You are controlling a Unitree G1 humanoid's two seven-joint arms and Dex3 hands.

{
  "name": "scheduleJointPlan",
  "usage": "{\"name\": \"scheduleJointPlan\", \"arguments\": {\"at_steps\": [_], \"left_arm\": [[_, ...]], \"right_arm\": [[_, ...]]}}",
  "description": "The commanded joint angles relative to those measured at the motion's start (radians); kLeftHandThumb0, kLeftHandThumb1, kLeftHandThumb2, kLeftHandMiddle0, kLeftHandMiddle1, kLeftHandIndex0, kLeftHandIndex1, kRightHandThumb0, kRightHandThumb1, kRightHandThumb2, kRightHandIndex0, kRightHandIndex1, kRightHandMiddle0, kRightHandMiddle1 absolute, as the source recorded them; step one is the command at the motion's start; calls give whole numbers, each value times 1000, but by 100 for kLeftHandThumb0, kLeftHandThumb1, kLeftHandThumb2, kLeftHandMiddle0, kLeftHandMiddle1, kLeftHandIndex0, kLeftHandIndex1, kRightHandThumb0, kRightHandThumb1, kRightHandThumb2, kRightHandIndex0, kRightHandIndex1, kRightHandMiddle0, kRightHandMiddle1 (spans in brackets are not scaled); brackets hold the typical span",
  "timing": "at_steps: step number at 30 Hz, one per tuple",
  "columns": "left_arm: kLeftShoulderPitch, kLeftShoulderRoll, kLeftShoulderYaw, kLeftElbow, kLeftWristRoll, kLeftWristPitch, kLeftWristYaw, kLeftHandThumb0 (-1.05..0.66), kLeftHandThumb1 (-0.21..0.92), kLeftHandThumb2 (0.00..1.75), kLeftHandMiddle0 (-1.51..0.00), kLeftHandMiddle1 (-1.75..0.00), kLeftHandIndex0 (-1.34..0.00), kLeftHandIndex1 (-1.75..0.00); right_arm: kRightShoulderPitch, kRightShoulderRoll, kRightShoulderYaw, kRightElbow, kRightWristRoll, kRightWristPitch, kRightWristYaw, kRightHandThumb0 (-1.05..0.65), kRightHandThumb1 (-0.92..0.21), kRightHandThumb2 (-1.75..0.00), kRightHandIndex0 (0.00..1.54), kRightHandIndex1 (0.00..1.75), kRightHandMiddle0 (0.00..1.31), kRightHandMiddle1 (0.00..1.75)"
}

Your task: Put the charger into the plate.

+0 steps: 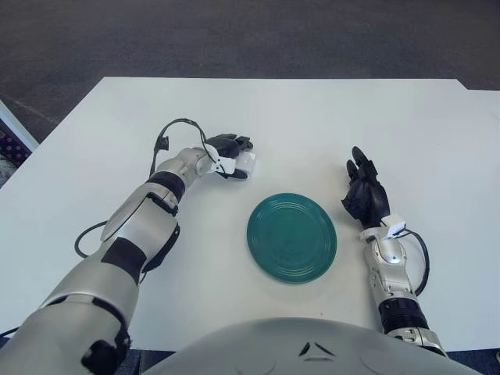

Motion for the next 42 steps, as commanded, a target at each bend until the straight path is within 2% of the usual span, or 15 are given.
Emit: {"name": "scheduleJointPlan", "arguments": {"at_steps": [1, 4, 6, 8, 9, 11, 15, 18, 23, 27, 31, 33, 34, 36, 42], "left_arm": [[7, -1, -10, 32, 9, 44, -42, -105, 92, 62, -32, -10, -7, -80], [22, 4, -37, 39, 30, 59, -34, -105, 92, 64, -38, -14, -9, -81], [28, 6, -54, 42, 44, 69, -20, -105, 92, 64, -33, -35, -10, -85], [29, 6, -64, 43, 50, 74, -13, -105, 92, 64, -18, -77, -11, -92], [29, 6, -72, 43, 55, 77, -8, -105, 92, 64, -15, -84, -11, -93], [28, 8, -95, 42, 75, 84, 4, -105, 92, 61, -6, -115, -13, -102], [27, 13, -141, 36, 114, 88, 13, -105, 92, 55, -2, -138, -15, -119], [24, 14, -164, 37, 130, 87, 17, -105, 92, 51, 0, -163, -18, -128], [26, 17, -225, 38, 182, 87, 57, -105, 92, 49, 0, -173, -21, -128], [54, 17, -316, 47, 268, 104, 184, -104, 92, 42, 0, -174, -23, -137], [67, 27, -399, 55, 348, 125, 320, -88, 92, 25, -5, -175, -23, -157], [71, 32, -445, 61, 393, 149, 389, -78, 91, 18, -14, -175, -28, -164], [71, 32, -459, 64, 404, 157, 408, -64, 84, 32, -21, -175, -38, -157], [76, 37, -482, 73, 421, 167, 449, -50, 72, 55, -32, -175, -50, -152], [90, 34, -497, 98, 413, 165, 496, -43, 55, 89, -54, -175, -54, -159]], "right_arm": [[68, 21, 7, 36, 9, 25, 5, -95, -92, -107, 6, 1, 0, 16], [74, 19, 2, 28, 24, 35, 18, -95, -92, -107, 6, 1, 0, 17], [77, 19, -1, 24, 33, 39, 24, -95, -92, -107, 6, 1, 0, 17], [78, 18, -2, 22, 39, 42, 28, -95, -92, -106, 6, 1, 0, 18], [79, 18, -3, 20, 43, 44, 30, -95, -92, -106, 6, 1, 0, 18], [82, 18, -7, 15, 53, 49, 35, -95, -92, -106, 7, 1, 0, 18], [86, 20, -18, 5, 68, 58, 37, -96, -92, -105, 7, 1, 0, 19], [83, 17, -26, 5, 77, 63, 41, -96, -92, -104, 7, 1, 0, 19], [78, 15, -36, 8, 87, 66, 45, -96, -92, -104, 8, 1, 0, 21], [74, 15, -47, 5, 106, 71, 52, -96, -92, -103, 9, 1, 0, 23], [74, 16, -57, 0, 117, 75, 55, -96, -92, -103, 9, 1, 0, 25], [73, 16, -63, -2, 121, 77, 55, -96, -92, -103, 9, 1, 0, 25], [72, 15, -65, -2, 123, 78, 55, -96, -92, -103, 9, 1, 0, 26], [72, 14, -72, -3, 126, 77, 53, -95, -92, -103, 9, 1, 0, 27], [72, 14, -92, -6, 135, 77, 44, -94, -92, -102, 11, 1, 0, 31]]}}
